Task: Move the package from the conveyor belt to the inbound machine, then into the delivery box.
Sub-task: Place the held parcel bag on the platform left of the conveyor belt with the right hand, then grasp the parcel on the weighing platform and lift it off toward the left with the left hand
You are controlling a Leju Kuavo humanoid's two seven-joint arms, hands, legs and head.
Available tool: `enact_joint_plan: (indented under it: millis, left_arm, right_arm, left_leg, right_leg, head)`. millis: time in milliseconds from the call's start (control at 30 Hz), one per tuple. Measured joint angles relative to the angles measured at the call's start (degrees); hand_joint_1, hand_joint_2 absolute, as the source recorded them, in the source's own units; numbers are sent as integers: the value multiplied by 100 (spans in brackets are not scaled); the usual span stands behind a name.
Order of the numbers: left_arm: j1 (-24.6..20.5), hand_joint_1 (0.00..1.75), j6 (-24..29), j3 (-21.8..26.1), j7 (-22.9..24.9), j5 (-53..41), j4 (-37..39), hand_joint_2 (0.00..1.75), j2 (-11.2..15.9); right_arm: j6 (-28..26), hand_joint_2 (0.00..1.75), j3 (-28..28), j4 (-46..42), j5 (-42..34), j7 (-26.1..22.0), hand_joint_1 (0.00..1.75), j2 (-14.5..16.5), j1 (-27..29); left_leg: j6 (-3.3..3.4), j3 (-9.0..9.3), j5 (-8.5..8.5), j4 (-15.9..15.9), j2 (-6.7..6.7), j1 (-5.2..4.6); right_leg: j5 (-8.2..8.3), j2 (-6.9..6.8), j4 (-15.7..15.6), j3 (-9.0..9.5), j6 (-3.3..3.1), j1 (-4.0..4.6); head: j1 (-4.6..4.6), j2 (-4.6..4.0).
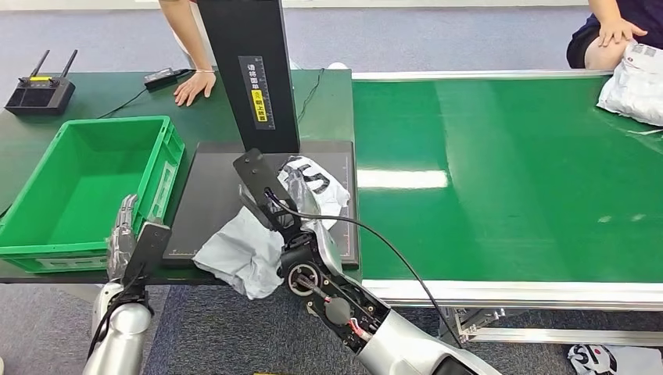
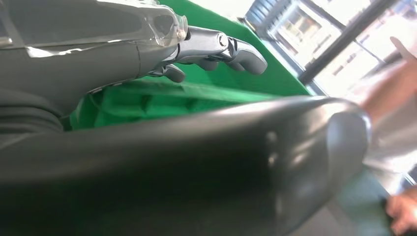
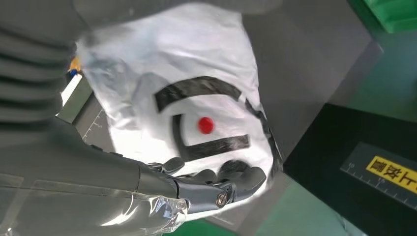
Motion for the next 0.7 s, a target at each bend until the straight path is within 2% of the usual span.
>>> enact_joint_plan:
  millis: [200, 333, 400, 500, 667, 700]
  left_arm:
    - [9, 0, 79, -48, -5, -213, -280, 0, -23]
    - [5, 0, 19, -289, -50, -757, -453, 0, -15]
    - [-148, 0, -11, -528, -22, -1018, -401, 0, -8]
    - [-680, 0, 13, -1002, -3, -1242, 30, 0, -12]
    - [-1982, 0, 9, -1857, -34, -1312, 1536, 0, -181]
    - [-2205, 0, -20, -1991, -16, -1312, 1818, 44, -241]
  right_arm:
    - [-464, 0, -277, 48, 892, 0, 0, -156, 251]
    - [-892, 0, -965, -504, 2004, 0, 0, -671, 681]
    - [-904, 0, -1428, -925, 2336, 0, 0, -957, 831]
    - [-753, 0, -2073, -1530, 2343, 0, 0, -1274, 867]
    - [-535, 0, -2749, -2368, 2254, 0, 0, -1440, 828]
    - [-480, 0, -2790, -2509, 2237, 0, 0, -1450, 827]
  left_leg:
    - [-1, -1, -2, 3, 11, 0]
    - [1, -16, -3, 6, -3, -3]
    - [4, -26, -2, 13, -3, -7]
    - [11, -37, 3, 22, -6, -9]
    - [24, -39, 11, 25, 11, -10]
    - [24, -39, 11, 25, 17, -10]
  right_leg:
    - [0, 9, -2, -12, 0, 0]
    - [2, 1, -11, -17, 4, -2]
    - [9, 1, -13, -24, 14, -6]
    - [21, 1, -14, -29, 27, -10]
    - [38, 13, -13, -31, 29, -11]
    - [39, 19, -12, -32, 29, -11]
  head:
    - [-1, 0]
    - [0, 0]
    - [0, 0]
    - [-1, 0]
    - [0, 0]
    - [0, 0]
